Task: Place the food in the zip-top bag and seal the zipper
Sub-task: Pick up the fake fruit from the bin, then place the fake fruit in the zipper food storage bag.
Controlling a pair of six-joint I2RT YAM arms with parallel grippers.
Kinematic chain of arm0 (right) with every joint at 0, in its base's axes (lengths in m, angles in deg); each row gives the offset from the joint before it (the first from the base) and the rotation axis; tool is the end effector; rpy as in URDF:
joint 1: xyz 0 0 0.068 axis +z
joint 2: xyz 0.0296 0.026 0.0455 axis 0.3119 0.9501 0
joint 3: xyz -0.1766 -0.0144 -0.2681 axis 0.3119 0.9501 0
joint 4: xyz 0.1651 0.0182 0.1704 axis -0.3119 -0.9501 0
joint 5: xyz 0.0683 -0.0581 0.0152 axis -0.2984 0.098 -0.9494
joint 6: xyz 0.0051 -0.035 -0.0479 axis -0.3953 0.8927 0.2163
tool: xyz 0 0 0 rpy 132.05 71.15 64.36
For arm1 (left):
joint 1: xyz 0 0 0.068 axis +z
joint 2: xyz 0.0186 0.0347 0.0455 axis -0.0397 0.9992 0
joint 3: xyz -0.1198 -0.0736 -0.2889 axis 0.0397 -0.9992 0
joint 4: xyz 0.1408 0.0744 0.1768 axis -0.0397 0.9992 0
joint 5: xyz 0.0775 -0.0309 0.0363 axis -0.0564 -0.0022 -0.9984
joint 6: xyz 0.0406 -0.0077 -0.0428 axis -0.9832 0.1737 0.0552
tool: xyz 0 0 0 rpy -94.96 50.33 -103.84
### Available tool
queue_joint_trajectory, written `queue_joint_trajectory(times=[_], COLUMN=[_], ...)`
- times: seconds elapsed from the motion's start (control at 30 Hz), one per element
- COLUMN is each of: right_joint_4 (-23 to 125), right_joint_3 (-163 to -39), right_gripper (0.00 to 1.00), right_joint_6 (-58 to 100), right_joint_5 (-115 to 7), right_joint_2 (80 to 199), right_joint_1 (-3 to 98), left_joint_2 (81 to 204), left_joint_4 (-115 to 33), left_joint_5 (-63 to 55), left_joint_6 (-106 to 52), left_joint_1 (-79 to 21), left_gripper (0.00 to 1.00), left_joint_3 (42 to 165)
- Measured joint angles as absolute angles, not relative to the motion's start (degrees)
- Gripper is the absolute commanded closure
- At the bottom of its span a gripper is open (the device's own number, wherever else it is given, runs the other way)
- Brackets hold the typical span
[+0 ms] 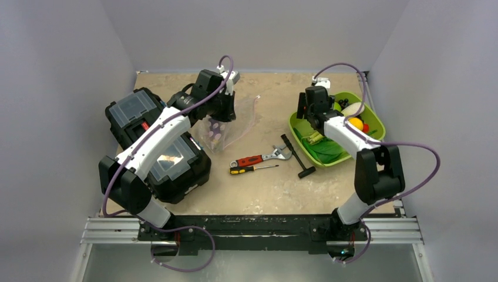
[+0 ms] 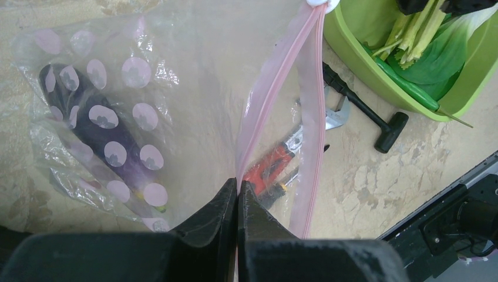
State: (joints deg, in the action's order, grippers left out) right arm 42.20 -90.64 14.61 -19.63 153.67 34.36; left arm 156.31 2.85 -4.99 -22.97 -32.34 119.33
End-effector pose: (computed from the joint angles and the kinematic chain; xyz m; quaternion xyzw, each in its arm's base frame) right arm 0.3469 0.0802 0.2975 0.0760 0.8808 -0.0972 0.4571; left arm 0.2768 -0.1667 0.4021 0.1379 0.9053 -0.2088 0.3431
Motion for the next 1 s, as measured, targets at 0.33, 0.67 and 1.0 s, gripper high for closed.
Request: queue_joint_trajectory(times=[0.33, 0.67, 1.0], right_joint_4=[45.3, 61.4, 77.2], right_joint_3=[-85.1, -76.2, -75.6], right_gripper=[0.98, 1.0, 1.0], right_joint_6=[12.8, 7.4, -6.2], right_joint_5=[-33.6, -61.7, -75.7], right_joint_2=[141.1, 128.3, 132.3], right_joint_1=[37.4, 48.9, 49.3], left_joint_2=[156.3, 156.3, 156.3], left_joint_4=[2.9, 2.9, 2.9], left_joint_5=[-4.1, -3.0, -2.7], left_joint_6=[-23.2, -23.4, -23.4], left_joint_1=[-32.3, -32.3, -32.3], left_gripper=[1.0, 1.0, 1.0], left_joint_3=[119.3, 119.3, 119.3])
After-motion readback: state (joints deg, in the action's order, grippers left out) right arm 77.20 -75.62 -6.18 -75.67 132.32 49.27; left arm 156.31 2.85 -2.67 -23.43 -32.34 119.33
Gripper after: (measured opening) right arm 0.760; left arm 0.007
